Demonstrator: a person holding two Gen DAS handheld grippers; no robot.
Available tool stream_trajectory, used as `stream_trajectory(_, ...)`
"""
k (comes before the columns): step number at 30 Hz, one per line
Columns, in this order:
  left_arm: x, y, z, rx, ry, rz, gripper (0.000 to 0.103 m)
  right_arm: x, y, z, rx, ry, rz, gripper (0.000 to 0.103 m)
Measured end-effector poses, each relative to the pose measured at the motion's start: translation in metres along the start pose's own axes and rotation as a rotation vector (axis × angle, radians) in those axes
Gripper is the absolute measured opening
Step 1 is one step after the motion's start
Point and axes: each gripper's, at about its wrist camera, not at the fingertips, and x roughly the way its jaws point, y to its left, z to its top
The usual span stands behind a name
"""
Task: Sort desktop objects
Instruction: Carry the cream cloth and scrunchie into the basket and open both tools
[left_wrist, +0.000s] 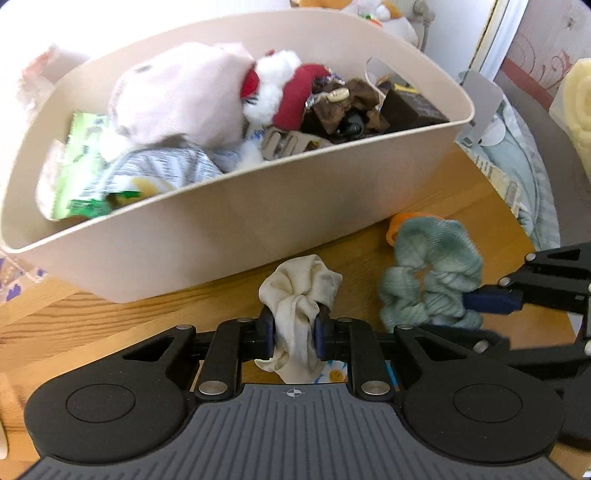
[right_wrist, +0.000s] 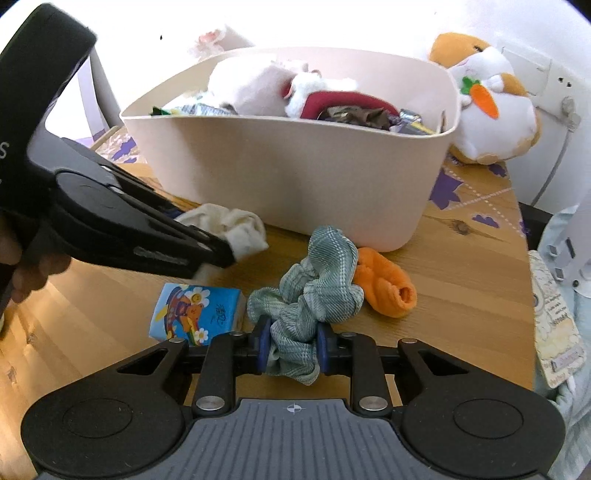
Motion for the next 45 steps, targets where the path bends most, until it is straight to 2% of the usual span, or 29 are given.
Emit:
stream_trajectory(8, -0.049, 0.032, -0.012, -0.023, -0.059, -0.011, 0.02, -0.043, -0.015, -0.003, 0.058, -0.075, -0.013, 0.023)
stream_trajectory(14, -0.084, 0.032, -0.011, -0.038, -0.123, -0.001, 0.02, -0.06, -0.032, 0.023, 0.064, -0.136, -0.038, 0.023)
stream_trajectory(26, -0.145, 0.068, 0.028, -0.151, -0.301, 0.061, 0.02, -0.096, -0.048, 0.094, 0.008, -0.31, -0.088, 0.023)
stream_trajectory(34, -0.14, 0.09, 0.059, -0.262, -0.358, 0.139, 0.02, -0.082, -0.047, 0.137, -0.037, -0.368, -0.095, 0.023)
stream_trajectory(38, -0.123, 0.089, 0.068, -0.282, -0.359, 0.18, 0.02, -0.061, -0.044, 0.147, -0.036, -0.344, -0.089, 0.023)
stream_trajectory(45, -0.093, 0.086, 0.079, -0.307, -0.316, 0.189, 0.02, -0.023, -0.034, 0.157, -0.064, -0.287, -0.077, 0.024)
